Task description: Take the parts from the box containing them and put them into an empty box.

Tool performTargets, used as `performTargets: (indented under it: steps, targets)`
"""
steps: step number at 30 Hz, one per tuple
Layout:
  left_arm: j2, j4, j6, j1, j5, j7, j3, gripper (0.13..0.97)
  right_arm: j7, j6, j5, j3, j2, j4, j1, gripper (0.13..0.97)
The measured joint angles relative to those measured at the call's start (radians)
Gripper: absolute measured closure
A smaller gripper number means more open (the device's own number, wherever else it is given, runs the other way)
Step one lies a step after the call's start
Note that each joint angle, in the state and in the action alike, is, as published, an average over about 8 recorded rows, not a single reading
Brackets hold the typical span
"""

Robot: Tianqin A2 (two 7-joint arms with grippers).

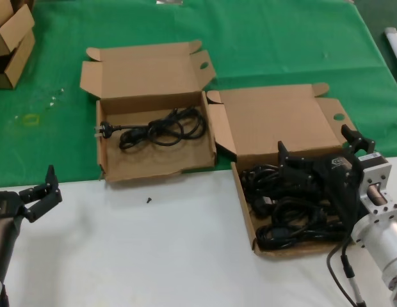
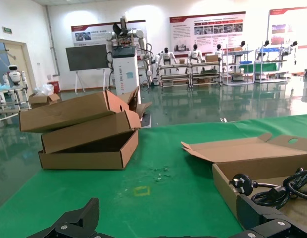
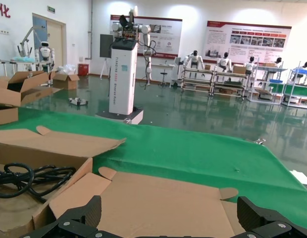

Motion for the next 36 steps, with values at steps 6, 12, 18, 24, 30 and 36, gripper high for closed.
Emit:
performTargets:
  steps: [6,12,18,24,30,36]
  targets:
    - [0.0,0.0,0.0,0.0,0.0,0.0,0.0,0.132,0.0,0.0,0.0,0.0,0.0,0.0,0.0,0.129]
    - [0.0,0.0,0.0,0.0,0.0,0.0,0.0,0.132,0.0,0.0,0.0,0.0,0.0,0.0,0.0,0.129]
    - [0.0,0.0,0.0,0.0,0.0,0.0,0.0,0.132,0.0,0.0,0.0,0.0,0.0,0.0,0.0,0.129]
    - [0.0,0.0,0.0,0.0,0.0,0.0,0.0,0.132,0.0,0.0,0.0,0.0,0.0,0.0,0.0,0.129]
    - [0.0,0.0,0.0,0.0,0.0,0.0,0.0,0.132,0.0,0.0,0.0,0.0,0.0,0.0,0.0,0.129]
    - [0.0,0.0,0.0,0.0,0.0,0.0,0.0,0.132,0.0,0.0,0.0,0.0,0.0,0.0,0.0,0.129]
